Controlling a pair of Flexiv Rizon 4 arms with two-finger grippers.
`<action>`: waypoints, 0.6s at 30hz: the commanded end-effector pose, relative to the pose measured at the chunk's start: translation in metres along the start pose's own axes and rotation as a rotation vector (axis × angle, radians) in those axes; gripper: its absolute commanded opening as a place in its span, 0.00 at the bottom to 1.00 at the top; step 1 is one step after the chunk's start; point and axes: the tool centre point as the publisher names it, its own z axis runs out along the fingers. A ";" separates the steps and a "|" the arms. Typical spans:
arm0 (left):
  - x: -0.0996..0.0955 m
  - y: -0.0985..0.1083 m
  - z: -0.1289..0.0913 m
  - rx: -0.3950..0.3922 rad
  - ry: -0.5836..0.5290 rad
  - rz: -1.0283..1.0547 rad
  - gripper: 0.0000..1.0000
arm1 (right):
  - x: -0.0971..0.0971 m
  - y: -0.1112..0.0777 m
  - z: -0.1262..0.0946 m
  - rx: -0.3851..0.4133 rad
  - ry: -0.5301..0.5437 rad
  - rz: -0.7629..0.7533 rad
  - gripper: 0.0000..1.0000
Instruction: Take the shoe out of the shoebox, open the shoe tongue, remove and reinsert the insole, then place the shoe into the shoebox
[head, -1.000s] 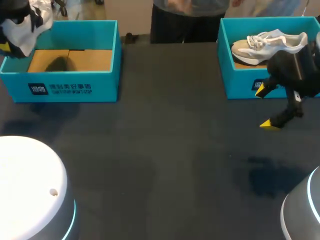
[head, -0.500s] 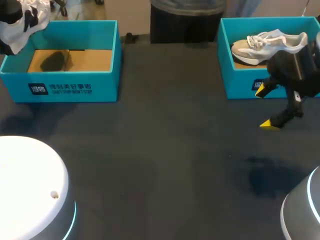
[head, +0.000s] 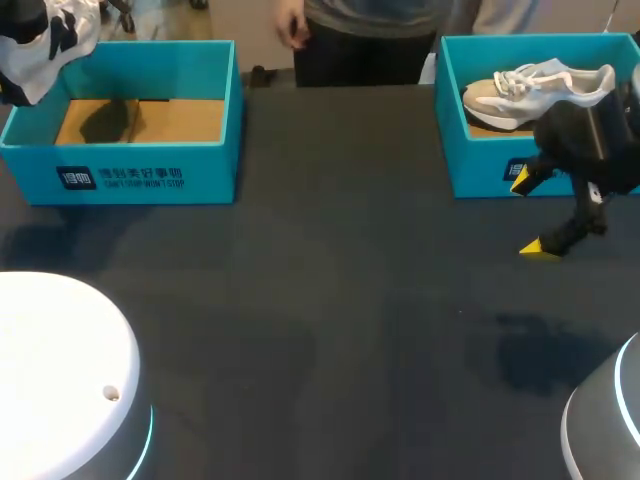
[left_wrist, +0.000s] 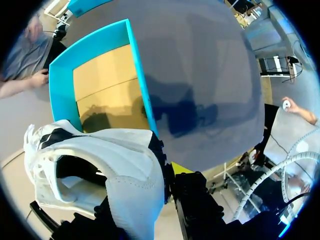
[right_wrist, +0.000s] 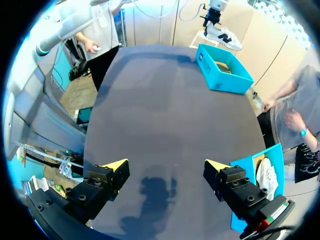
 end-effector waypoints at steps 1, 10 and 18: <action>0.001 0.001 -0.001 0.000 -0.002 0.001 0.00 | -0.002 0.001 0.001 0.004 0.003 0.001 1.00; -0.006 0.014 0.004 0.022 -0.028 0.144 0.00 | -0.002 0.001 0.001 0.004 0.003 0.001 1.00; -0.018 0.029 0.006 0.016 -0.033 0.299 0.00 | -0.002 0.001 0.001 0.004 0.003 0.001 1.00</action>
